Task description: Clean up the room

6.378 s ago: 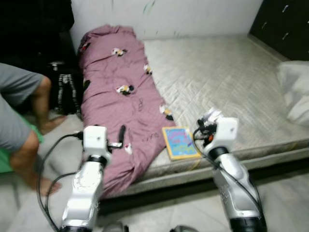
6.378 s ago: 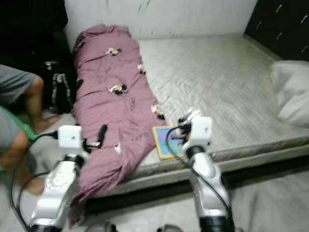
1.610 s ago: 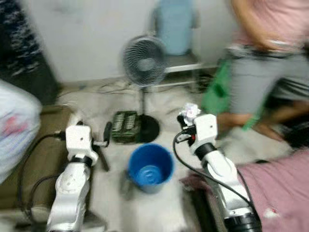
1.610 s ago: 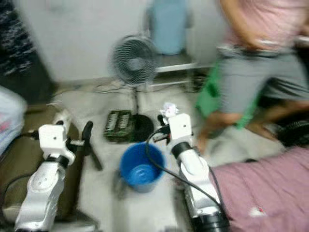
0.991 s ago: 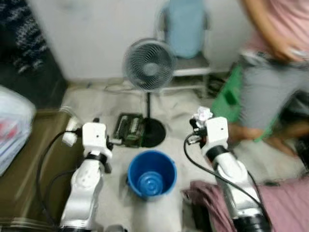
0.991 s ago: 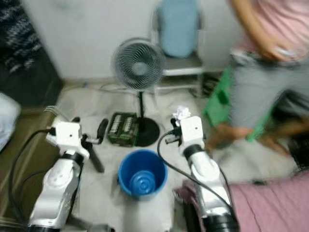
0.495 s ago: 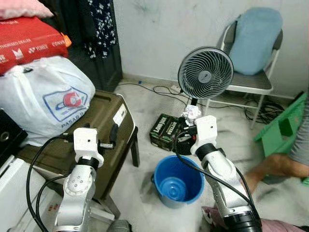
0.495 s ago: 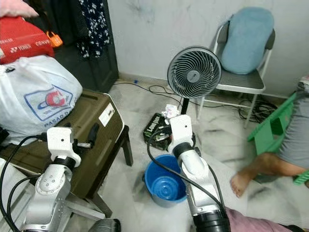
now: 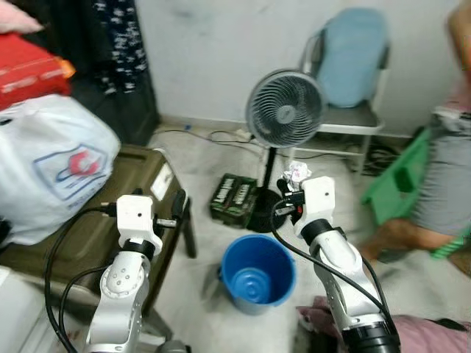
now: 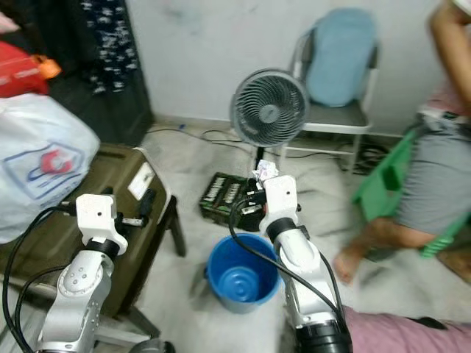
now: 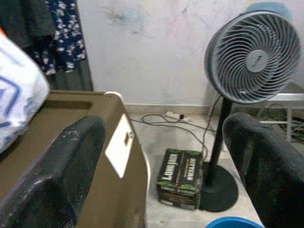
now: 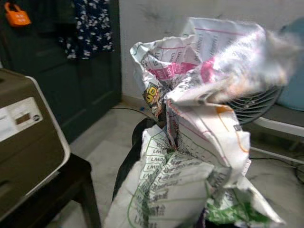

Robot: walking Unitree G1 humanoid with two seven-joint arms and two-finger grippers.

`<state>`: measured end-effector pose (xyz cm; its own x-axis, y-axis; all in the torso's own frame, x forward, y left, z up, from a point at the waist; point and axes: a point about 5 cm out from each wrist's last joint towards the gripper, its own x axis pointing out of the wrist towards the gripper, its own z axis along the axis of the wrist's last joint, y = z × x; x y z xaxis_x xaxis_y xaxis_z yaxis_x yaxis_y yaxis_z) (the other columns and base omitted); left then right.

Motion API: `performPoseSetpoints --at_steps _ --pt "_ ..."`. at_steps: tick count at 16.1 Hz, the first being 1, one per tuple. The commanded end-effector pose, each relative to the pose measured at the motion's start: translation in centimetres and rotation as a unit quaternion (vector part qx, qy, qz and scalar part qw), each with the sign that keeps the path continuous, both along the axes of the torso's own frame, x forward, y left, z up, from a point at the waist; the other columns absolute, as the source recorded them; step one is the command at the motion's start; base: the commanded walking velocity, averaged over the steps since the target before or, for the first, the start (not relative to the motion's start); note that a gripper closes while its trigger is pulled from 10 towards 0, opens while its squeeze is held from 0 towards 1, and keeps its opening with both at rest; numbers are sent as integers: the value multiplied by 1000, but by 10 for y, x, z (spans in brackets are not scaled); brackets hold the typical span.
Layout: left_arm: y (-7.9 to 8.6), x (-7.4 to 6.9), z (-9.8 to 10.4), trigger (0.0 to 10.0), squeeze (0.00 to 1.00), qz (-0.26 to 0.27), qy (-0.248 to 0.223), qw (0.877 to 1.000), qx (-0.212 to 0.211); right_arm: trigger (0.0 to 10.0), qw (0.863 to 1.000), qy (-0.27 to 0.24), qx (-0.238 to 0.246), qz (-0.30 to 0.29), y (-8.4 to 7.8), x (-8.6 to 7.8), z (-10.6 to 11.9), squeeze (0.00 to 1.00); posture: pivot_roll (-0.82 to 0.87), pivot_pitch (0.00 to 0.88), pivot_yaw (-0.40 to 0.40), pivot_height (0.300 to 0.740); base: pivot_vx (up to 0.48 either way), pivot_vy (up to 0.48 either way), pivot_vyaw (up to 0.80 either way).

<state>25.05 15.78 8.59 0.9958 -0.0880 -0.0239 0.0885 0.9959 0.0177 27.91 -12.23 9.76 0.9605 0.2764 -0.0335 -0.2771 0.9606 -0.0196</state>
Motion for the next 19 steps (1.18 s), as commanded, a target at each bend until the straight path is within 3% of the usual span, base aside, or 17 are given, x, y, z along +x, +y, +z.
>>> performPoseSetpoints --at_steps 1,10,19 --pt "0 1 3 10000 0 -4 -5 1000 0 10000 1000 0 2 -2 -1 2 1 0 -39 0 -24 740 337 0 0" --pt "0 1 3 10000 0 -5 -4 1000 0 10000 1000 5 0 -1 1 3 -1 0 -35 0 -21 740 376 55 0" --pt "-4 2 0 10000 0 -7 2 1000 3 10000 1000 11 -1 -4 1 4 -4 0 -57 0 -18 740 0 0 0"
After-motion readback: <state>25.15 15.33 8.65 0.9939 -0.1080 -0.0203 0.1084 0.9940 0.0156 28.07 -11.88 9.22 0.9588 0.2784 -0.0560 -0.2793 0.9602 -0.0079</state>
